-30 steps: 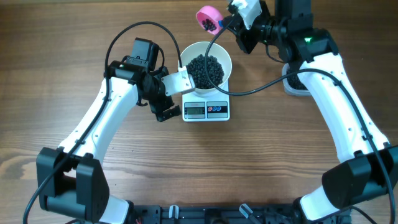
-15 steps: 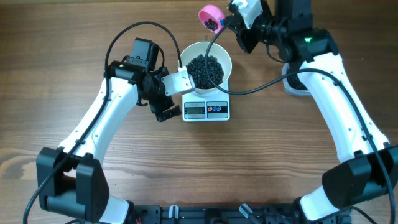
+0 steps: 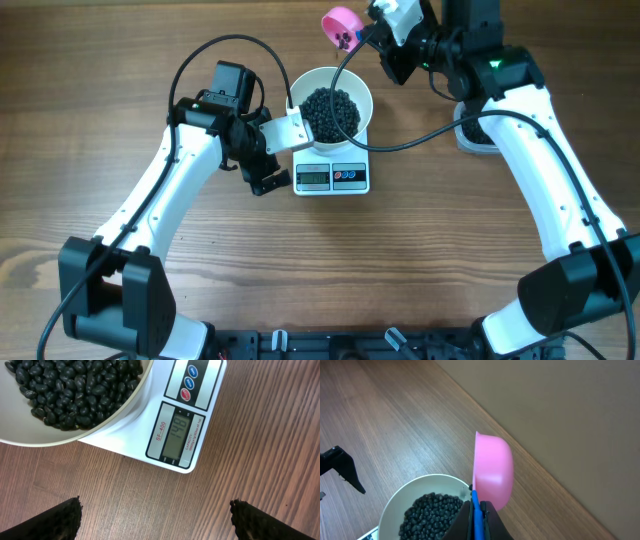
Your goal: Scoop item into bowl and weigh 150g on scale
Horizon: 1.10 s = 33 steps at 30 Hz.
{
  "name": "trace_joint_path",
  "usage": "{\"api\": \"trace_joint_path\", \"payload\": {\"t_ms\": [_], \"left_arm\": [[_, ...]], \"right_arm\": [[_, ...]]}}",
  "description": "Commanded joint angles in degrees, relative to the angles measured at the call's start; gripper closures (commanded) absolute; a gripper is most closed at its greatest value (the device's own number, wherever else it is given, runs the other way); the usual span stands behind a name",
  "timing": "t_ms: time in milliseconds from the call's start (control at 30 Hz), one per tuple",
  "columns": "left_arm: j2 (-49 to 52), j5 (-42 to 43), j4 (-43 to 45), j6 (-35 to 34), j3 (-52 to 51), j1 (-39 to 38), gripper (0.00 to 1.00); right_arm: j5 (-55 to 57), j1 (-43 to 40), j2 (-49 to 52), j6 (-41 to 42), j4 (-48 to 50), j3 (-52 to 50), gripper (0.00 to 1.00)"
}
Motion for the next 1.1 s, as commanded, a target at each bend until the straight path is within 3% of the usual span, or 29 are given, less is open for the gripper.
{"api": "trace_joint_path", "payload": {"t_ms": [0, 1067], "left_arm": [[0.2, 1.3, 0.0, 0.9, 0.3, 0.0, 0.0], [0.2, 1.3, 0.0, 0.9, 0.3, 0.0, 0.0]], "right_arm": [[0.3, 0.1, -1.2, 0.4, 0.3, 0.0, 0.96], [-1.2, -0.3, -1.2, 3.5, -0.3, -0.1, 0.96]]}}
